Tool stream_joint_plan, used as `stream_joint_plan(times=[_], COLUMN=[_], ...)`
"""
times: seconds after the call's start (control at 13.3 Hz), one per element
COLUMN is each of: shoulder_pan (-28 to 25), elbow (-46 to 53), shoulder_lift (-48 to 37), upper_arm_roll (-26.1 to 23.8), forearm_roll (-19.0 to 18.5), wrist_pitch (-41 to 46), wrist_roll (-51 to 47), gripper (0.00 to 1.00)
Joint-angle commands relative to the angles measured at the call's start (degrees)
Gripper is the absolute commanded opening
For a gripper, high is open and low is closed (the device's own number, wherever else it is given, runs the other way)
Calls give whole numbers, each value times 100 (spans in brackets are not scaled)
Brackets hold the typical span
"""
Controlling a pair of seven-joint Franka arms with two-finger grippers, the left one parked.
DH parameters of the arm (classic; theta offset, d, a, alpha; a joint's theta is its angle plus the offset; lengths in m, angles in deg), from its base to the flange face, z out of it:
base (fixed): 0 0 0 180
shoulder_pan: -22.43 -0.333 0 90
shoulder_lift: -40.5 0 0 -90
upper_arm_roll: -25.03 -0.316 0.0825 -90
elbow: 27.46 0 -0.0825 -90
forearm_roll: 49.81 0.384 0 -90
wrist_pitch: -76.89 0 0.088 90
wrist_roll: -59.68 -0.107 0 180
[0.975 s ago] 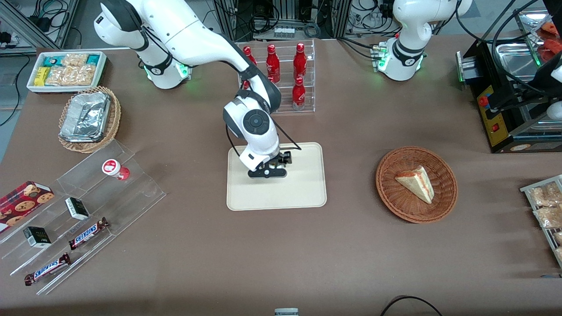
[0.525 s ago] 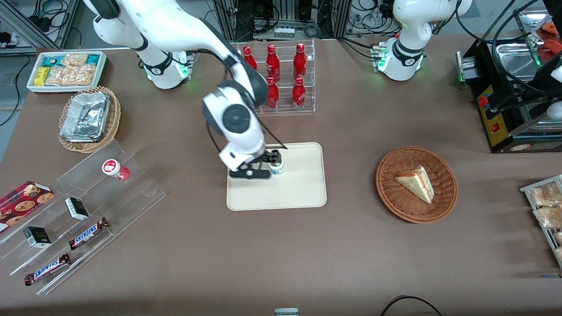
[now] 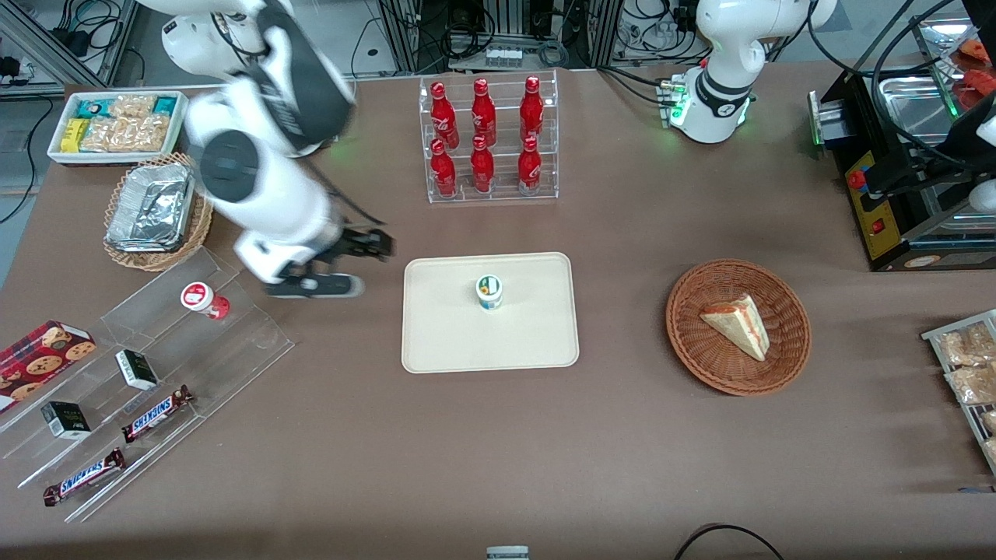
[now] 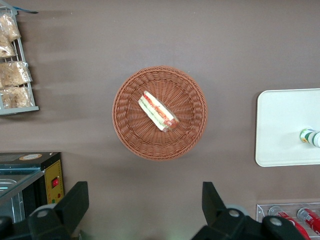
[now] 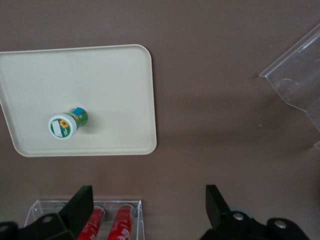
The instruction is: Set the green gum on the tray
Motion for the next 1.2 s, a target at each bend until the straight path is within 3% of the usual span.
stream_joint_plan(times=[0.0, 0.6, 0.9, 1.12], shoulder_pan=[554, 2522, 3033, 3070], elbow=[-162, -400, -382, -303], shoulder_lift=[-572, -1083, -1083, -952], upper_arm_roll=[-48, -39, -39, -30], forearm_roll=[-26, -281, -290, -482], wrist_pitch=[620, 1158, 1149, 1070], wrist_roll=[546, 2479, 2858, 2956], gripper=[100, 100, 100, 100])
